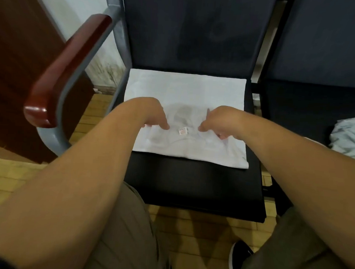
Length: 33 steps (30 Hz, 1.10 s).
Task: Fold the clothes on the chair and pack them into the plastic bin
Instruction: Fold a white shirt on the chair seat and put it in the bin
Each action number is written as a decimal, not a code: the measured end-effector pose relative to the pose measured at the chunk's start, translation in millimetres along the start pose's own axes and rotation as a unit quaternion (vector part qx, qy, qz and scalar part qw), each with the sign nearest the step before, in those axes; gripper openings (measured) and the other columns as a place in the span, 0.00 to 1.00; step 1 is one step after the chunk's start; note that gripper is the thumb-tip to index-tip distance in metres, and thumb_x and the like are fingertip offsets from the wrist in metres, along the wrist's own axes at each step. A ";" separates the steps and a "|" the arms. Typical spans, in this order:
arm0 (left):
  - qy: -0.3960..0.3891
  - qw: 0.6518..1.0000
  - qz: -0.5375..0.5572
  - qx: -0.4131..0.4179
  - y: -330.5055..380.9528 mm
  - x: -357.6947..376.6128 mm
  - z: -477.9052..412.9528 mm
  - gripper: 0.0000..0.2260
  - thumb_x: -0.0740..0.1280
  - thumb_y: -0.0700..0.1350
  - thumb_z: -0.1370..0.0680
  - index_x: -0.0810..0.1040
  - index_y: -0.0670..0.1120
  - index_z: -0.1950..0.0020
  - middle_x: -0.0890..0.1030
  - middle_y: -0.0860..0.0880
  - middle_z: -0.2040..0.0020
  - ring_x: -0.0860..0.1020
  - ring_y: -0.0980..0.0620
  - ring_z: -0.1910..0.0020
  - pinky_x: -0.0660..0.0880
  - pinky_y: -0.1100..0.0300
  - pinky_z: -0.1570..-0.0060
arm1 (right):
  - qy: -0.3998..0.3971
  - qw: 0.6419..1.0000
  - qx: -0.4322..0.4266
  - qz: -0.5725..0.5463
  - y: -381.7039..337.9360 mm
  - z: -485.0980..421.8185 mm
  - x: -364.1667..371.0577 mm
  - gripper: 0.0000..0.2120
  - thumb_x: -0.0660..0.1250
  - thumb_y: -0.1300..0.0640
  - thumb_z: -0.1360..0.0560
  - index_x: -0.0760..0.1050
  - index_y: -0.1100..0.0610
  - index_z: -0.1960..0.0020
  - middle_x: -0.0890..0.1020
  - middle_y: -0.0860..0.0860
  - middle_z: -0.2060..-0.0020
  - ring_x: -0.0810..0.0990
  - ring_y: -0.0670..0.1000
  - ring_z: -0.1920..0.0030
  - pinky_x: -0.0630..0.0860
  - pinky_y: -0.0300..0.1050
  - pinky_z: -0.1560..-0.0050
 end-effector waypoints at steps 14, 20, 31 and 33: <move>-0.001 0.965 0.259 -0.034 -13.0 -27.7 -11.8 0.09 0.77 0.45 0.21 0.78 0.45 0.48 0.87 0.43 0.46 0.87 0.44 0.49 0.84 0.49 0.49 | 0.013 0.961 0.016 -0.276 -2.7 -3.0 -41.2 0.09 0.71 0.59 0.22 0.79 0.61 0.43 0.85 0.58 0.49 0.89 0.60 0.53 0.87 0.56 0.55; 0.044 0.885 0.463 -0.028 -12.0 -47.2 -21.9 0.14 0.77 0.47 0.22 0.82 0.45 0.38 0.88 0.49 0.46 0.87 0.50 0.53 0.82 0.58 0.65 | 0.040 0.901 0.044 -0.429 -3.4 -17.0 -58.2 0.10 0.71 0.60 0.23 0.83 0.61 0.43 0.83 0.55 0.56 0.79 0.51 0.65 0.74 0.39 0.72; -0.018 0.511 0.860 0.010 21.0 -52.6 -30.4 0.15 0.67 0.39 0.16 0.72 0.33 0.32 0.83 0.34 0.42 0.87 0.42 0.56 0.85 0.54 0.52 | -0.029 0.667 -0.022 -0.744 -28.5 -47.8 -53.3 0.14 0.67 0.59 0.16 0.74 0.64 0.33 0.85 0.58 0.44 0.88 0.53 0.53 0.85 0.47 0.52; -0.026 0.489 0.871 0.031 24.4 -53.8 -33.2 0.23 0.66 0.42 0.15 0.64 0.33 0.24 0.77 0.30 0.33 0.86 0.36 0.45 0.83 0.46 0.40 | -0.035 0.668 -0.024 -0.743 -23.5 -51.6 -46.9 0.21 0.64 0.56 0.14 0.68 0.63 0.25 0.82 0.61 0.36 0.89 0.57 0.45 0.84 0.55 0.41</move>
Point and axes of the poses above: each hand's wrist, its own z-axis away from the middle knuckle, its own x-axis out of the palm, y = z × x, the point moved 10 cm from there along -z, towards the middle knuckle
